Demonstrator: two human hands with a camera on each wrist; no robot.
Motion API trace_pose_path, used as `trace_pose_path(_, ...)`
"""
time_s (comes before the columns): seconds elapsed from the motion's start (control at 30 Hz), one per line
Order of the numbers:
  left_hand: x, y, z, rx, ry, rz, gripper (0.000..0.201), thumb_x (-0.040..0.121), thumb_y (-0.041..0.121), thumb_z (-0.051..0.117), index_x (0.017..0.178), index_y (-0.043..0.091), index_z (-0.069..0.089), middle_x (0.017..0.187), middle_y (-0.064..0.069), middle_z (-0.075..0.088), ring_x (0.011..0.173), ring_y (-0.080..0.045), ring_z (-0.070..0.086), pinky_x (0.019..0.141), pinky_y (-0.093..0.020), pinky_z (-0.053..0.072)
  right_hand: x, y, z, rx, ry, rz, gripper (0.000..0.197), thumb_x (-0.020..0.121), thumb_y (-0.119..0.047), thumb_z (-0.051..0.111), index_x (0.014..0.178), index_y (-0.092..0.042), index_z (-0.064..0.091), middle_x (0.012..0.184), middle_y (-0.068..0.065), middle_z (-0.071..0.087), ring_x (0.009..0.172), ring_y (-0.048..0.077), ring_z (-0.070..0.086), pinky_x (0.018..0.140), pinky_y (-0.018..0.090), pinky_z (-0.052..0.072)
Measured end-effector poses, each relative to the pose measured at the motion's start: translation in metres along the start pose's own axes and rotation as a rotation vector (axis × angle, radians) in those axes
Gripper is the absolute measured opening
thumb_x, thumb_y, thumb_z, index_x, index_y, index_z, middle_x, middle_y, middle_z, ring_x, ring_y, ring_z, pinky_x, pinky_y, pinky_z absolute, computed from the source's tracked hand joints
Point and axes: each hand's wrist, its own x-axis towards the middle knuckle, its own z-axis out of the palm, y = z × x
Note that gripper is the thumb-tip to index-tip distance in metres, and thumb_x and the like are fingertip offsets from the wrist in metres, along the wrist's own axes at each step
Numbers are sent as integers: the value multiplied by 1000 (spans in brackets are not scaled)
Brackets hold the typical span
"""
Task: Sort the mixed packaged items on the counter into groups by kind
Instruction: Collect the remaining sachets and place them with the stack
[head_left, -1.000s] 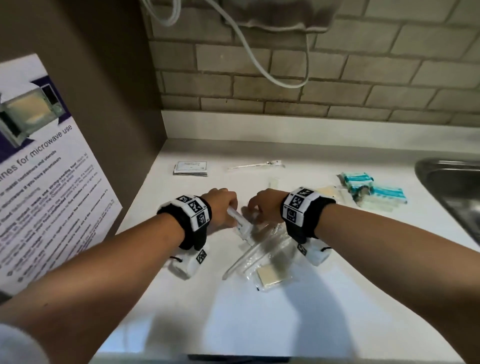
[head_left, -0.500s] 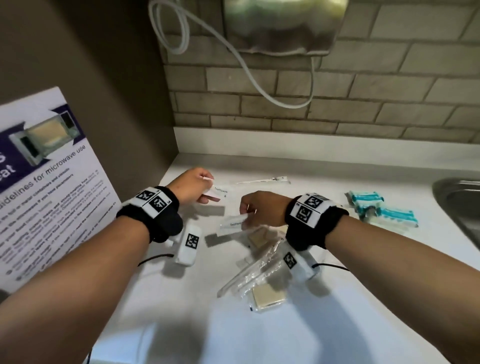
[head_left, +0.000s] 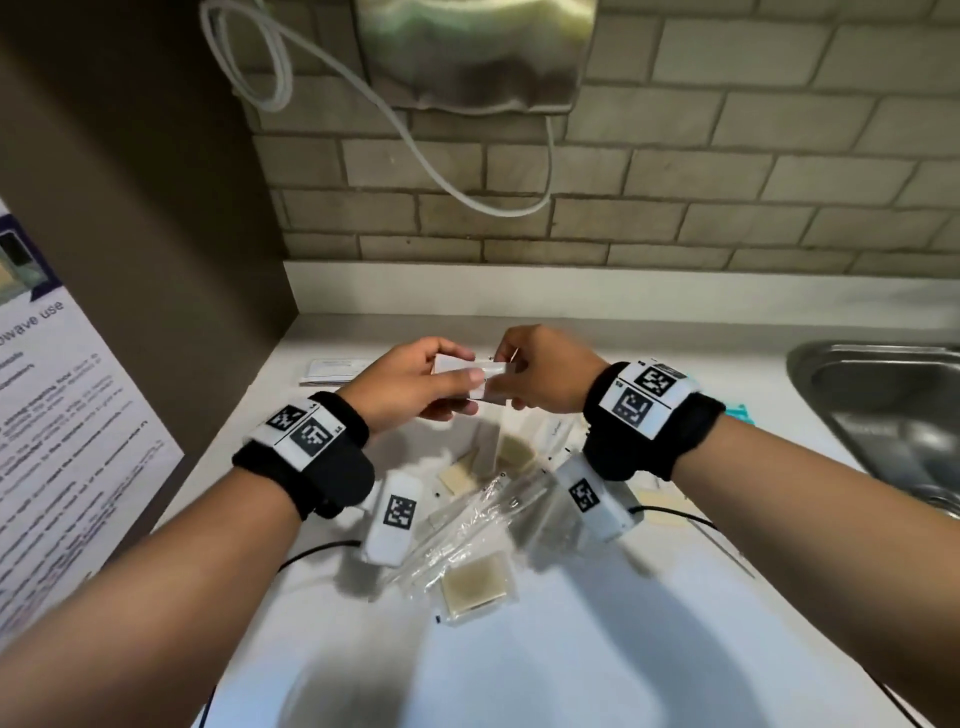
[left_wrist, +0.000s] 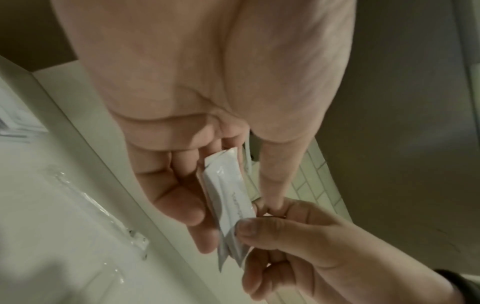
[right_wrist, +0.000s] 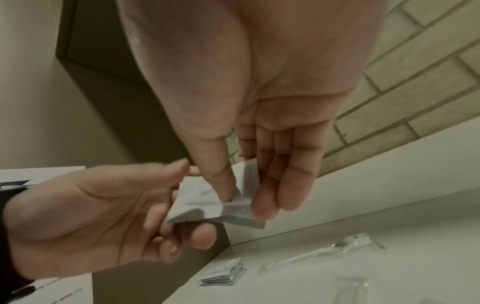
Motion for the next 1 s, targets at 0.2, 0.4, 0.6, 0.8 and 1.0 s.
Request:
trace_pose_path(0.2, 22, 5, 23, 54, 49, 127, 18, 95, 1, 53, 108, 14, 55, 94, 0, 64, 74, -17, 74, 60, -22, 49, -9, 41, -26, 0, 31, 146, 40, 74, -42, 79, 94, -17, 54, 70, 3, 72, 53, 13, 65, 63, 29, 53)
trace_pose_path(0.4, 49, 11, 25, 29, 98, 176, 25, 96, -1, 46, 96, 23, 54, 104, -8, 65, 66, -12, 70, 53, -20, 41, -9, 96, -30, -238, -151, 253, 32, 84, -32, 70, 111, -19, 61, 111, 5, 69, 98, 22, 65, 84, 34, 53)
trace_pose_path(0.6, 66, 9, 37, -5, 96, 123, 26, 96, -1, 43, 97, 23, 52, 103, -6, 64, 62, -13, 69, 54, -24, 38, 16, 94, -5, -469, -323, 132, 36, 98, -28, 50, 131, -15, 57, 138, 4, 54, 127, 24, 49, 104, 33, 39)
trace_pose_path(0.8, 77, 7, 44, -20, 84, 134, 31, 97, -1, 38, 104, 26, 51, 110, -5, 59, 62, -18, 68, 53, -23, 41, 52, 97, 21, -664, -463, 70, 63, 86, -25, 69, 143, -17, 41, 140, 8, 45, 129, 30, 48, 101, 35, 40)
trace_pose_path(1.0, 80, 1, 42, -14, 129, 125, 27, 97, -1, 40, 109, 20, 51, 115, -12, 60, 59, -12, 67, 51, -19, 42, 62, 106, 26, -616, -336, 140, 81, 67, -35, 83, 131, -10, 41, 125, 10, 54, 111, 32, 59, 91, 40, 50)
